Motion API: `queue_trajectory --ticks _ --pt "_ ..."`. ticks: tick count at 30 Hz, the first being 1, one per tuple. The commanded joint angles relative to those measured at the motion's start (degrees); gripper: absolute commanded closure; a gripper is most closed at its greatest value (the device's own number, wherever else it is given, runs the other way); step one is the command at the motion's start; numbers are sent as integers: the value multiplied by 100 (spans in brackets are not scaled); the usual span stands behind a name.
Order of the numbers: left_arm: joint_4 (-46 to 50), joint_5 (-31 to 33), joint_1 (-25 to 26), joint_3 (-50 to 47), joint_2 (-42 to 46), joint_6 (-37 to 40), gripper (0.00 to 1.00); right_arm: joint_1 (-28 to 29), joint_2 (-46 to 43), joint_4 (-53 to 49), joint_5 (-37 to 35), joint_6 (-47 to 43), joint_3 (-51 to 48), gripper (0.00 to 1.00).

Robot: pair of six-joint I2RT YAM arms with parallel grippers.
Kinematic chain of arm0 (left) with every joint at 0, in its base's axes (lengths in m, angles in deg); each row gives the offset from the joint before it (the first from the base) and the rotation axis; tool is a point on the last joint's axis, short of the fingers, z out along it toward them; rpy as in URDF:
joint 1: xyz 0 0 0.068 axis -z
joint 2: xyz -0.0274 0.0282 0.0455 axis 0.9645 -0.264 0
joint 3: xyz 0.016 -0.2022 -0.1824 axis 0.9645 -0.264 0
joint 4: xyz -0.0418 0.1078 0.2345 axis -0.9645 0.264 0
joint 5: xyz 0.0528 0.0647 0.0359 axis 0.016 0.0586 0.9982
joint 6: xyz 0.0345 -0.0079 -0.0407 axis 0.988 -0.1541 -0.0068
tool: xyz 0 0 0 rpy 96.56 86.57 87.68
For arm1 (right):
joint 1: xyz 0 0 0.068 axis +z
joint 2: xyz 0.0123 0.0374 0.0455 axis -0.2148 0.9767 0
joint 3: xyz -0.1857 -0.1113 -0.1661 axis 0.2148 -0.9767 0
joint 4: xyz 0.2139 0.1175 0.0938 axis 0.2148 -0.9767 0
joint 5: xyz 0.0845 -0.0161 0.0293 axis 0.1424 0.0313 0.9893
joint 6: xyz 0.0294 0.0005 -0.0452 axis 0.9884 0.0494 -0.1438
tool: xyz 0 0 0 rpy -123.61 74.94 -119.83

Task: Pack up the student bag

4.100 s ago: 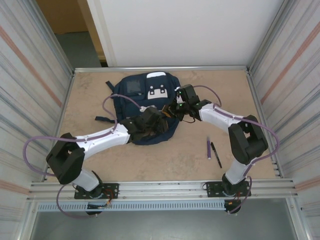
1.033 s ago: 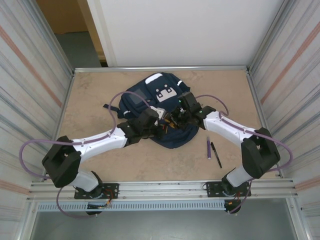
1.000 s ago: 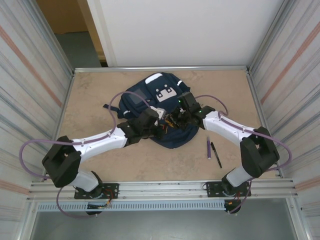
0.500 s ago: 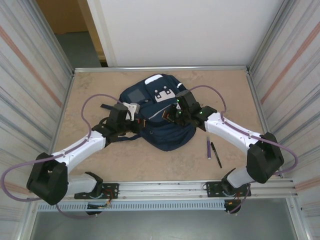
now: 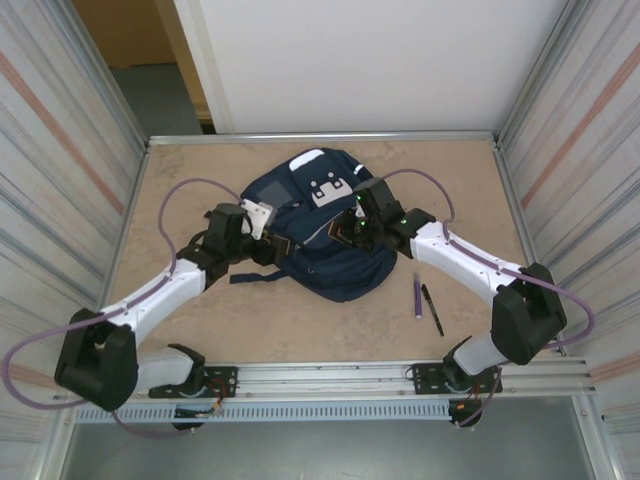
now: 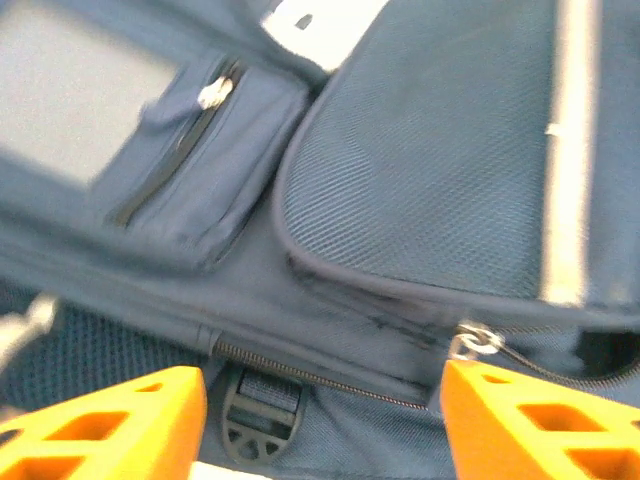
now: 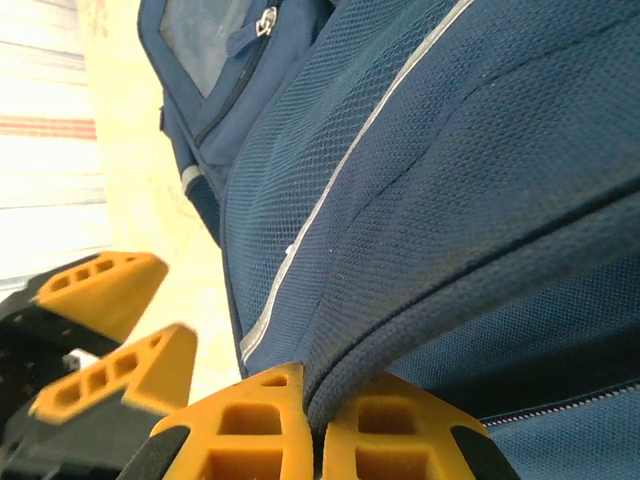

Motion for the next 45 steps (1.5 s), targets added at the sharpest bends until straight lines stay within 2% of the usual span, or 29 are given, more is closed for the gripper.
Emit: queue_trajectory --ticks 1,4,7,12,16,17,20,22,23,27,31,34,39,45 --pt "-1043 -18 338 -447 402 1513 17 -21 -14 -4 201 -99 224 100" --pt "-1341 104 781 -466 300 2554 11 -28 5 51 323 17 217 100" --pt "-1424 186 1036 -303 -114 3265 11 -32 72 174 557 227 196 100" --pt "-1591 956 1140 219 -966 3357 13 98 112 187 567 388 156 98" --pt "-1622 1318 1205 698 -1390 3031 21 235 98 0 278 176 25 95" --pt "-1748 1263 1206 703 -1442 2987 28 236 101 -84 190 67 3 94" --pt "-2101 829 1207 602 -1566 2965 58 181 12 -268 78 -443 -153 84" --pt "-2244 517 1181 532 -1585 2913 92 71 -151 -399 255 -1131 -198 71" --pt "-2253 414 1164 513 -1593 2886 100 7 -269 -597 256 -1428 -197 65" --pt "-2088 303 981 569 -1645 2530 100 -626 -1204 -1533 -680 -2055 -689 46" --pt "-1903 236 717 618 -1589 2125 100 -1602 -2106 -1877 -790 -2849 -1693 47" --pt "-1859 300 676 639 -1578 2051 100 -2208 -2220 -2202 -548 -2967 -2234 49" --pt "-1784 463 613 657 -1483 1849 100 -2117 -2026 -2296 -903 -2503 -2522 51" --pt "-1986 252 439 407 -1202 1417 100 -2000 -1397 -2026 -1105 -2354 -2706 57"
